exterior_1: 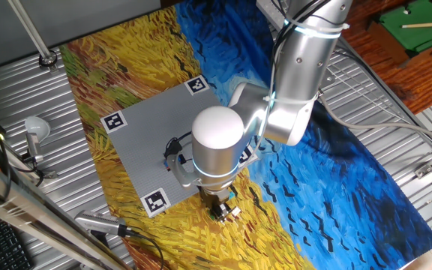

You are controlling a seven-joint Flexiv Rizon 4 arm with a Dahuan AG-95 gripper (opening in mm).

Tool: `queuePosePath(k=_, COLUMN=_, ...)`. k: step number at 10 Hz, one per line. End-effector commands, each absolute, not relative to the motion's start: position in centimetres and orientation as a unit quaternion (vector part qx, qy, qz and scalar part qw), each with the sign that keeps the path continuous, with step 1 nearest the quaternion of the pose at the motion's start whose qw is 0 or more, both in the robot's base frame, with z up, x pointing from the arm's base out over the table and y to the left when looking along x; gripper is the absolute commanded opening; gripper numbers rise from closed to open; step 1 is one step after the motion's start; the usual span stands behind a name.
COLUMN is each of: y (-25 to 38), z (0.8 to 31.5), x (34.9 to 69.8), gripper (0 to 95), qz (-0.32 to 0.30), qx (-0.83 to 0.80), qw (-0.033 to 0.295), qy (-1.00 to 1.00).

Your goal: Stack small Lego blocks one on top of the other

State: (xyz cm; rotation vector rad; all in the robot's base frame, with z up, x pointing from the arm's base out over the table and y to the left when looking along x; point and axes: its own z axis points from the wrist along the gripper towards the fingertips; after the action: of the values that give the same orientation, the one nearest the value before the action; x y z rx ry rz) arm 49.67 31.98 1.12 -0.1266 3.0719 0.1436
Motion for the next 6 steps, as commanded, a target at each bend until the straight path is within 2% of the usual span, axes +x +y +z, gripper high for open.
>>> queuePosePath(k=1, y=31.98, z=1.04, x=49.72, gripper=38.0, qz=0.045, qx=-0.04, qw=0.033, qy=0.998)
queuePosePath(k=2, y=32.01, z=0.95, x=49.7, gripper=19.0, qz=0.045, qx=-0.04, qw=0.033, qy=0.998)
queuePosePath(k=6, y=32.14, z=0.83, x=49.77, gripper=19.0, qz=0.044, qx=-0.044, qw=0.034, qy=0.998)
